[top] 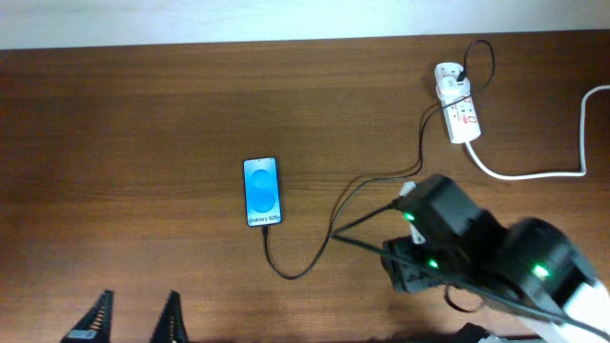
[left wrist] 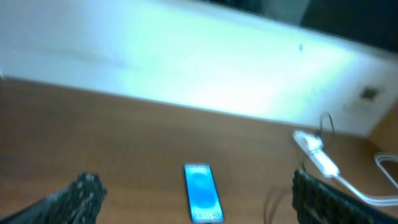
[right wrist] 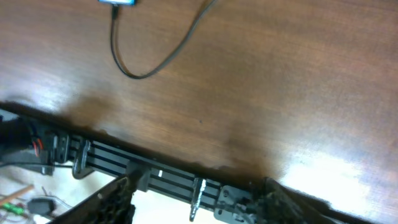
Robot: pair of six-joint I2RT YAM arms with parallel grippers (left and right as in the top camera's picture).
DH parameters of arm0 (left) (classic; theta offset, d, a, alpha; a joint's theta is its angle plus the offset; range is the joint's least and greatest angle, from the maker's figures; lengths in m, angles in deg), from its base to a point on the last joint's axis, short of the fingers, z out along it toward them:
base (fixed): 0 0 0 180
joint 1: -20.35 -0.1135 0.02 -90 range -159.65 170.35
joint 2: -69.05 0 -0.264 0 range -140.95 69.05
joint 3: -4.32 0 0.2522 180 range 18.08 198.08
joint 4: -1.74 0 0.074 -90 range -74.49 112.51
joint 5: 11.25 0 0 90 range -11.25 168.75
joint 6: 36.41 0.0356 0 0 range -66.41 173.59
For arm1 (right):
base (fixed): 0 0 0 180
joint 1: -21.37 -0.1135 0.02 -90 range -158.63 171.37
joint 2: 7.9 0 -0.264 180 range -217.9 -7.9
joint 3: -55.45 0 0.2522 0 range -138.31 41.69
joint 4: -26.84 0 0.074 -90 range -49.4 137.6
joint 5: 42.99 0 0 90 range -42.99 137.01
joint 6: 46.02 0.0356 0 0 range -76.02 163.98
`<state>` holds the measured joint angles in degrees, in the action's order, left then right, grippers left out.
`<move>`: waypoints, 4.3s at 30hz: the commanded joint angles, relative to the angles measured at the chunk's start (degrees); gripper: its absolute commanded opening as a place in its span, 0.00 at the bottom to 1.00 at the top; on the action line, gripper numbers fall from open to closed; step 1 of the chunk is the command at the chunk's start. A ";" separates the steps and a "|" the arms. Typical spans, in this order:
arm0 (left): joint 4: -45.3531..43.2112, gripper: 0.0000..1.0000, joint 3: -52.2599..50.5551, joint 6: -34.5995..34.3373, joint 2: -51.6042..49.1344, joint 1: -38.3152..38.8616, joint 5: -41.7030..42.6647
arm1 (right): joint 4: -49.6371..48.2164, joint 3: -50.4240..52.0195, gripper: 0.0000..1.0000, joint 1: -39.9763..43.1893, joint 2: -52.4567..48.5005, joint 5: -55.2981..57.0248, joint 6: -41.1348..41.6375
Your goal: Plug charger to phone and switch on socket
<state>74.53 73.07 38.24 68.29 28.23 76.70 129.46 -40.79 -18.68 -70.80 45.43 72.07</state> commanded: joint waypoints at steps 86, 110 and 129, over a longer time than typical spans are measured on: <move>-54.23 0.99 -54.47 0.92 -0.24 0.17 2.29 | -26.84 -19.21 0.04 52.76 -39.43 -11.91 -12.63; -54.23 0.99 -54.47 0.92 -0.24 0.17 2.29 | -53.79 -19.06 0.04 57.70 -65.02 -12.74 -24.28; -54.23 0.99 -54.47 0.92 -0.24 0.17 2.29 | -63.82 -19.06 0.04 54.97 -71.60 -13.79 -23.80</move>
<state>20.00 18.71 38.22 67.81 28.23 78.15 66.23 -59.12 37.89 -140.24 32.34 48.29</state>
